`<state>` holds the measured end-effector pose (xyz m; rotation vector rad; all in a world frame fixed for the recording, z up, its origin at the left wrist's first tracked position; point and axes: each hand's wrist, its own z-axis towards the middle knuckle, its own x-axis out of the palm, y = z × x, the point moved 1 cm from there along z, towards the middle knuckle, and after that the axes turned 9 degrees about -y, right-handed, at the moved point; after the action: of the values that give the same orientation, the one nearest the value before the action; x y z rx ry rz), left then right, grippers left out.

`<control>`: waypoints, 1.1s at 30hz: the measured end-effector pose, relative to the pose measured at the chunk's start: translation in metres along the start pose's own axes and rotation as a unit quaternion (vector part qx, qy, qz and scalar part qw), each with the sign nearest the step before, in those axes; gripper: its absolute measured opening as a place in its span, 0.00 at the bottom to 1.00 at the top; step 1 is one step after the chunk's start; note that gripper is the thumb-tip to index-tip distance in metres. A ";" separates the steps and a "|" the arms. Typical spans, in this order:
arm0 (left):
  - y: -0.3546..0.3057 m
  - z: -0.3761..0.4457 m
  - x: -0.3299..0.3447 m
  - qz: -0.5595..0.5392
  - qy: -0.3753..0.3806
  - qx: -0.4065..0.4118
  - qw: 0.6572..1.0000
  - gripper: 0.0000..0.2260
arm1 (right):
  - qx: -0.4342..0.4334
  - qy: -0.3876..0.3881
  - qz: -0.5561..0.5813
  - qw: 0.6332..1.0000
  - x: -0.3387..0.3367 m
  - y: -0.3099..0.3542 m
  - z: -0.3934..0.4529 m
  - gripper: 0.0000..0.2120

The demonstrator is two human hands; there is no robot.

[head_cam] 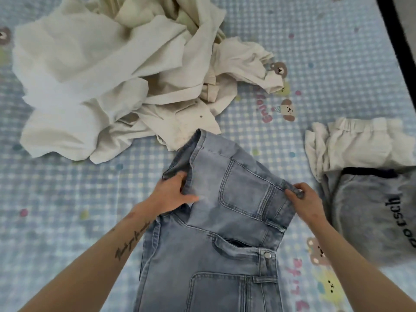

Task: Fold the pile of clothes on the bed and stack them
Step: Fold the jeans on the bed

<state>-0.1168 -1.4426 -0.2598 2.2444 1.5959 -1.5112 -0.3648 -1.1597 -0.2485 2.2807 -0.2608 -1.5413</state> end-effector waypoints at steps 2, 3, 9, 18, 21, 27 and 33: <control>0.009 -0.010 0.002 0.158 0.024 0.053 0.986 0.17 | 0.033 -0.014 -0.019 0.999 0.002 0.001 -0.004 0.11; 0.014 -0.016 -0.001 0.166 0.017 0.063 0.984 0.13 | 0.046 -0.021 -0.043 0.998 0.003 0.006 -0.008 0.12; 0.036 -0.042 -0.022 -0.068 -0.192 -0.066 0.977 0.07 | -0.370 -0.112 -0.064 0.920 0.042 0.116 -0.069 0.17; 0.044 -0.105 0.031 -0.245 -0.228 -0.195 0.922 0.13 | -0.497 0.107 -0.316 0.801 0.122 0.216 -0.079 0.09; 0.048 -0.109 0.037 -0.289 -0.220 -0.217 0.906 0.06 | -0.516 0.013 -0.211 0.830 0.121 0.216 -0.080 0.07; 0.055 -0.145 0.065 -0.335 -0.153 -0.227 0.901 0.09 | -0.629 0.343 -0.212 0.665 0.162 0.213 -0.151 0.21; 0.062 -0.164 0.075 -0.379 -0.167 -0.242 0.877 0.04 | -0.668 0.377 -0.317 0.559 0.174 0.245 -0.140 0.12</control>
<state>0.0431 -1.3380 -0.2532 1.0603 2.4985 -1.2559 -0.1556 -1.4169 -0.2515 1.3581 1.5451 -0.2928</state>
